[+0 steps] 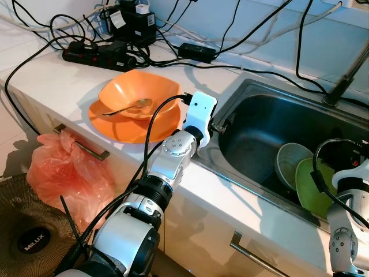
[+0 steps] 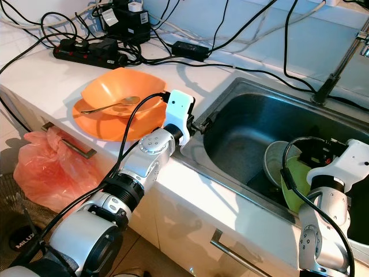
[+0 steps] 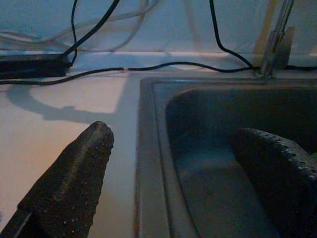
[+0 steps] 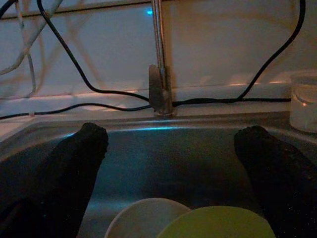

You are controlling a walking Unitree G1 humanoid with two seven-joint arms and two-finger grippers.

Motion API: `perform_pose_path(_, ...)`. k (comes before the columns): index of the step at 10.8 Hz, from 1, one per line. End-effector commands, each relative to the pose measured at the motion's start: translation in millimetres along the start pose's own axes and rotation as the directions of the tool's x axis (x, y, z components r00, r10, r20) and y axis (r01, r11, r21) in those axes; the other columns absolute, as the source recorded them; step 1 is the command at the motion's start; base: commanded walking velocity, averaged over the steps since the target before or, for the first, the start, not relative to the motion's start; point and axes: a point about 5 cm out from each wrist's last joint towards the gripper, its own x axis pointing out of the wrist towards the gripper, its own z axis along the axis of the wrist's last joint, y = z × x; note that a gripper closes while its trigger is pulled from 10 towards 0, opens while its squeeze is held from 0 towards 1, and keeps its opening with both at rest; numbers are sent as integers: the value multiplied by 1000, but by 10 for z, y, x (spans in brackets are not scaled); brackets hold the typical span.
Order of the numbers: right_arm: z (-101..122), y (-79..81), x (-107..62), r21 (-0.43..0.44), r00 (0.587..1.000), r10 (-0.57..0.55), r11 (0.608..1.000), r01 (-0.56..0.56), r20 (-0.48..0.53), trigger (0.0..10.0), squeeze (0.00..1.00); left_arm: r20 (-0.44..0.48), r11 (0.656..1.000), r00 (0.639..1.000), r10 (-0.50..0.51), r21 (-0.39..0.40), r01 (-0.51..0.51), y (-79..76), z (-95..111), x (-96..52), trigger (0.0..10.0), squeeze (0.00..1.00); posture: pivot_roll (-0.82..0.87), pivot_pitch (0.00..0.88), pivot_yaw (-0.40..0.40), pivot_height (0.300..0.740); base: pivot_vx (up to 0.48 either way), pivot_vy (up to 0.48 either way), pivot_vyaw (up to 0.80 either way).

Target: Kitchen organization

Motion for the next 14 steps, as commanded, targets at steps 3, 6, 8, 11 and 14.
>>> perform_pose_path(3,154,56,-94,-16,999,16,1000,-15,46,10000,1000,23,999,999,-43,6,43,-200,87,90,10000,0,47,0,-63,740,0,0,0)
perform_pose_path(6,216,61,-161,-30,998,27,999,-25,56,10000,1000,28,999,998,-48,0,48,-231,97,106,10000,0,36,0,-64,740,0,0,0)
perform_pose_path(8,222,60,-177,-35,998,26,999,-25,54,10000,1000,34,999,998,-51,-12,51,-247,112,116,10000,0,34,0,-64,740,0,0,0)
perform_pose_path(11,280,123,-186,-24,996,59,998,-58,61,10000,1000,83,998,996,25,60,-30,-153,206,116,10000,0,38,0,-68,740,0,0,0)
perform_pose_path(14,294,158,-191,-13,995,76,997,-76,61,10000,1000,143,973,978,152,153,-174,56,360,99,10000,0,53,0,-70,740,0,0,0)
